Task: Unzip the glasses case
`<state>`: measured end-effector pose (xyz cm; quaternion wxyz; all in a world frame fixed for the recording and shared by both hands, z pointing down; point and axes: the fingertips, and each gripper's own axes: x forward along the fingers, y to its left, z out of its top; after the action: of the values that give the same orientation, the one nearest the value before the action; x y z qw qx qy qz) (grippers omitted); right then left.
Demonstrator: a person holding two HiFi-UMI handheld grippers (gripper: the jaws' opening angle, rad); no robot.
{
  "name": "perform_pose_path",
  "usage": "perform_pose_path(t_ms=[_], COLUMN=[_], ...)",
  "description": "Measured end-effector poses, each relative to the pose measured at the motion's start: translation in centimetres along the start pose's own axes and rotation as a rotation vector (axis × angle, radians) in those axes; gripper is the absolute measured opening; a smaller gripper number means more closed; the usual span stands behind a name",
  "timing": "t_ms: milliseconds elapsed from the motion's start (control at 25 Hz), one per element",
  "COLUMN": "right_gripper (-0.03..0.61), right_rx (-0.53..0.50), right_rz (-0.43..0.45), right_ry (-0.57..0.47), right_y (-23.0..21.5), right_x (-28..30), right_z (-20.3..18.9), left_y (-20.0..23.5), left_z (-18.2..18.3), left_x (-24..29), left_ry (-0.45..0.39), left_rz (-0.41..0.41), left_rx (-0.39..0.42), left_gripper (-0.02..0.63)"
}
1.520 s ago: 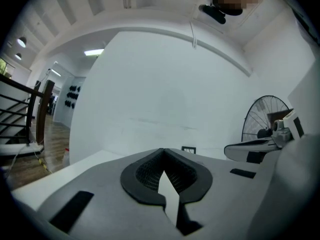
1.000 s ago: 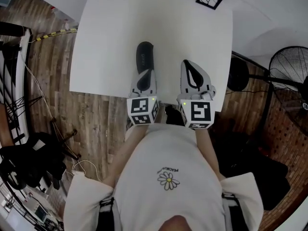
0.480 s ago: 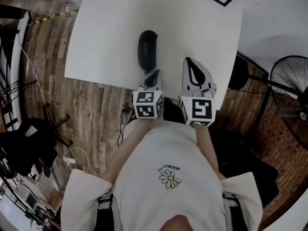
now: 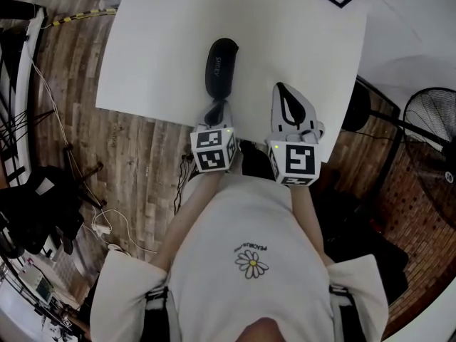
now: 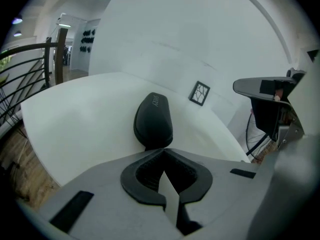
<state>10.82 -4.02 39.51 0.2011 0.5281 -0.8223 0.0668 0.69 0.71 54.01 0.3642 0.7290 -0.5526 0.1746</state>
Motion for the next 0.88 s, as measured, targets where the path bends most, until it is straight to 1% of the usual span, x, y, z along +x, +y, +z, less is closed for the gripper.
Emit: perform_pose_path(t_ms=[280, 480, 560, 720, 880], right_gripper=[0.006, 0.006, 0.006, 0.006, 0.006], right_rx=[-0.006, -0.017, -0.021, 0.006, 0.040], right_rz=[0.034, 0.054, 0.058, 0.065, 0.062], right_ry=[0.005, 0.005, 0.007, 0.022, 0.027], right_y=[1.7, 2.6, 3.0, 3.8, 4.0], right_x=[1.0, 1.5, 1.6, 2.1, 2.3], right_z=[0.2, 0.7, 0.6, 0.4, 0.3], left_y=[6.0, 8.9, 9.8, 12.1, 13.8], left_z=[1.8, 3.2, 3.7, 5.5, 7.4], left_x=[-1.3, -1.8, -1.8, -1.3, 0.0], left_ry=[-0.040, -0.059, -0.062, -0.076, -0.070], left_rz=[0.136, 0.200, 0.205, 0.189, 0.189], left_rx=[-0.027, -0.019, -0.016, -0.057, -0.026], left_gripper=[0.006, 0.006, 0.006, 0.006, 0.006])
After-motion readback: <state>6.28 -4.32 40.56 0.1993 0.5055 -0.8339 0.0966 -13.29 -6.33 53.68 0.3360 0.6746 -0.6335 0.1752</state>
